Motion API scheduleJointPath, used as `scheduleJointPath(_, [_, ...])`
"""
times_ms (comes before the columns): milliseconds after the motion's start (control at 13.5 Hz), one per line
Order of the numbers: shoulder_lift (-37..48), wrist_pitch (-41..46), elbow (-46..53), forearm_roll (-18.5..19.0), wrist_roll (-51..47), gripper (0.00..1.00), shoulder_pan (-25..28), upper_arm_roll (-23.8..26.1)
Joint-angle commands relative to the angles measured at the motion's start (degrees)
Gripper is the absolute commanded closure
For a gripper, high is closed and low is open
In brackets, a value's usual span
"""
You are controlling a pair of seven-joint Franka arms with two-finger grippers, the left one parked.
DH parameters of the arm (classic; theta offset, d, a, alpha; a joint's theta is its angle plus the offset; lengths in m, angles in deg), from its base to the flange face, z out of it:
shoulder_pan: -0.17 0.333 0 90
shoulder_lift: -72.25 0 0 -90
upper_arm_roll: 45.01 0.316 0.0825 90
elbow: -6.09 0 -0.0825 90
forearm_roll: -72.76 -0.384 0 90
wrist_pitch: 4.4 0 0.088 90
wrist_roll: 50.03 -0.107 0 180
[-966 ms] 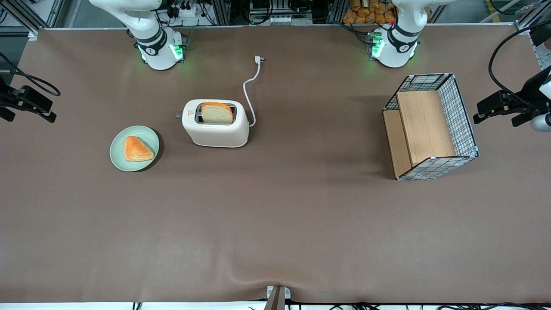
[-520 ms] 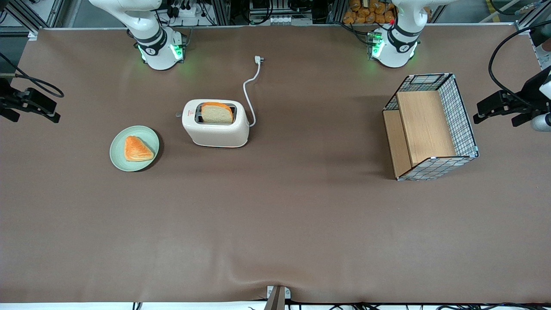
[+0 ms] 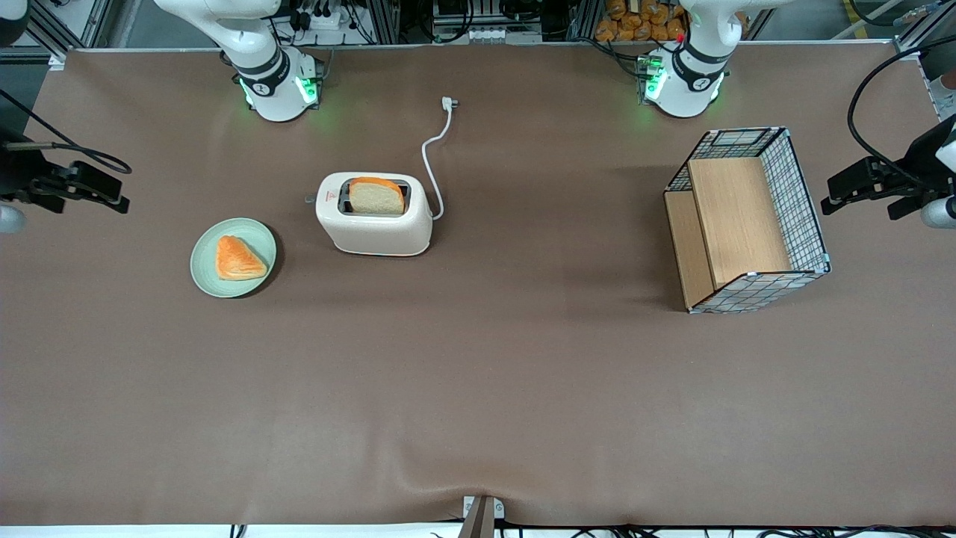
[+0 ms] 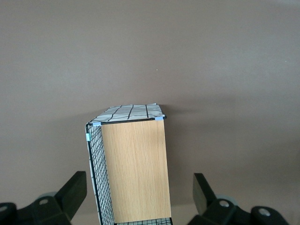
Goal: Press toaster button with right arm
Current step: 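Move the right gripper toward the white toaster's side lever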
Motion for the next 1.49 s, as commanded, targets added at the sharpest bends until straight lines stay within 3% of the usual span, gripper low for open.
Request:
scheduleJointPath(0, [0.3, 1.0, -2.5, -2.0, 0.0, 0.27, -0.1, -0.2])
scheduleJointPath(149, [0.9, 2.2, -5.3, -4.7, -0.2, 0.51, -0.1, -0.4])
scheduleJointPath(446, [4.5, 1.8, -12.6, -6.2, -0.4, 1.0, -0.2, -0.4])
scheduleJointPath(891, [16.8, -10.1, -34.2, -8.5, -0.7, 1.0, 0.3, -0.2])
scheduleJointPath(1411, [19.3, -17.2, -46.3, -16.3, -0.6, 1.0, 1.5, 0.5])
